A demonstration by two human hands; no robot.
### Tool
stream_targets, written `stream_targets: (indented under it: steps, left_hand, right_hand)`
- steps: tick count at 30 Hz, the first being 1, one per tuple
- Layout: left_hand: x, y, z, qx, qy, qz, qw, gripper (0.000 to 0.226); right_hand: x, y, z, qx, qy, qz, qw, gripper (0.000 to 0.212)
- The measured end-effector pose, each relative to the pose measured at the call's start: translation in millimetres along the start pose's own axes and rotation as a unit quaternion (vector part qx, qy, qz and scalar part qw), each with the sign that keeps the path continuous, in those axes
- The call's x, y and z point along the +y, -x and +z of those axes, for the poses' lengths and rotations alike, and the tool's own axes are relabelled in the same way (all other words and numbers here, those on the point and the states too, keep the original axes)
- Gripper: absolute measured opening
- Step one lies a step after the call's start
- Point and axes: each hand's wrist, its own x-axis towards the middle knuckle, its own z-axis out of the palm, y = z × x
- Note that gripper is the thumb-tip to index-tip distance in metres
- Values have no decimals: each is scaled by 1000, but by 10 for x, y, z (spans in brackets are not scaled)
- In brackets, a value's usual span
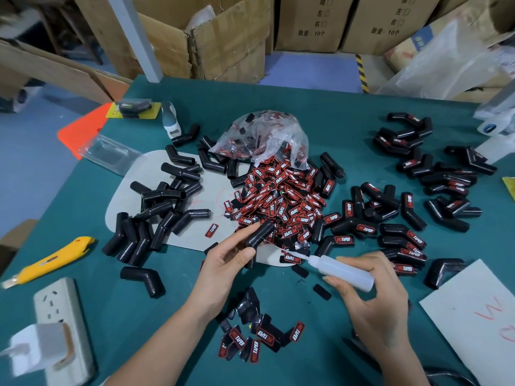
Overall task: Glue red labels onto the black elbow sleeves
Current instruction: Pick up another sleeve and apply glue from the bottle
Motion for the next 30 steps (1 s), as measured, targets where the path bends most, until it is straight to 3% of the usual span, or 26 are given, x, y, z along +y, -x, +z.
stream_targets:
  steps: [8, 30]
  left_hand:
    - [-26, -7, -12, 1, -25, 3, 1000, 58]
    - [27, 8, 1, 1, -32, -1, 999, 55]
  right_hand:
    - [43, 19, -9, 2, 9, -8, 1000, 45]
    - [-4, 11, 1, -10, 2, -1, 1000, 27]
